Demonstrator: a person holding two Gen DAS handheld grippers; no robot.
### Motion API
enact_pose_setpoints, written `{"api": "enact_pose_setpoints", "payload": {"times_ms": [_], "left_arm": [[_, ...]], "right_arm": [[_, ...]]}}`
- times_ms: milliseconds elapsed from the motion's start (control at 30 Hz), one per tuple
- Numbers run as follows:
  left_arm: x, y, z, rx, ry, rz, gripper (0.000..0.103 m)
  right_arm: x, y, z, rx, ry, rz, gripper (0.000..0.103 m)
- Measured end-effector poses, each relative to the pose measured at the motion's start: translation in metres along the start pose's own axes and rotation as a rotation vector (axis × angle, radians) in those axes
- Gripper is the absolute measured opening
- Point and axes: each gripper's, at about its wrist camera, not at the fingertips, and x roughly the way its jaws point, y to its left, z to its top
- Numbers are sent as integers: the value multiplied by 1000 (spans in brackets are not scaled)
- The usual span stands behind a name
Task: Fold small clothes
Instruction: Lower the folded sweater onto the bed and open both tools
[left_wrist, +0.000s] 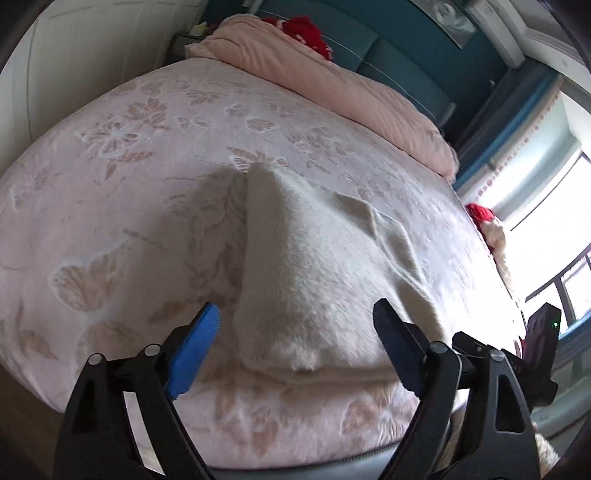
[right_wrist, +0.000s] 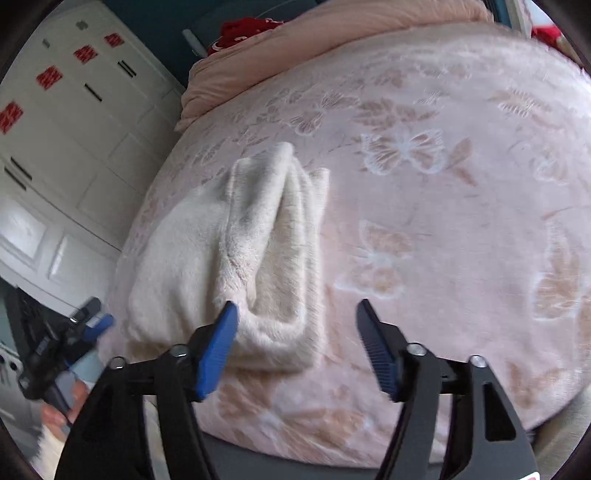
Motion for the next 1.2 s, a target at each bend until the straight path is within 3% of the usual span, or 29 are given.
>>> {"api": "enact_pose_setpoints", "payload": {"times_ms": [33,133,167,233,267,300,400,433,500,533,600,667,733,767,833,900,1000,1067,1133,1200], "left_arm": [[11,4,2,-14,17,4,83],[41,14,5,-79,89,25,80],[50,19,4,-106,124,16,73],[57,24,4,-134,150,11,54],[54,22,5,-126,139,11,44],[49,19,8,-113,135,12,40],[17,4,17,-36,81,38,23],[7,0,18,1,63,73,0],[6,3,17,20,76,142,0],[16,8,11,31,111,181,0],[30,13,3,41,179,233,1],[20,9,-3,37,165,210,1],[-2,-7,0,76,102,219,2],[-12,-19,3,115,75,218,2],[-22,-44,7,193,39,193,3],[-14,-64,11,237,59,146,3],[24,-63,5,230,155,155,6],[51,-49,-2,186,231,181,6],[61,-36,-9,151,244,172,6],[54,-41,-8,187,232,190,6]], "right_arm": [[7,1,2,10,14,17,80],[42,2,4,35,84,29,81],[56,2,3,50,112,27,80],[70,4,1,86,143,57,50],[67,10,3,69,128,34,45],[60,19,7,33,109,18,39],[22,65,21,-163,8,-19,36],[14,73,24,-197,-9,-23,36],[19,72,22,-198,20,-29,43],[35,64,17,-193,69,-64,50],[60,43,5,-163,145,-163,50],[45,21,-4,-16,110,-77,51],[17,24,-4,5,44,-88,50],[-3,35,-1,-32,-15,-100,47],[-25,58,6,-119,-79,-93,14],[-29,86,11,-217,-84,-103,5],[14,98,9,-297,24,-156,4],[71,77,-6,-265,210,-190,0],[73,72,-10,-211,188,-149,0],[54,83,-3,-202,160,-143,2]]}}
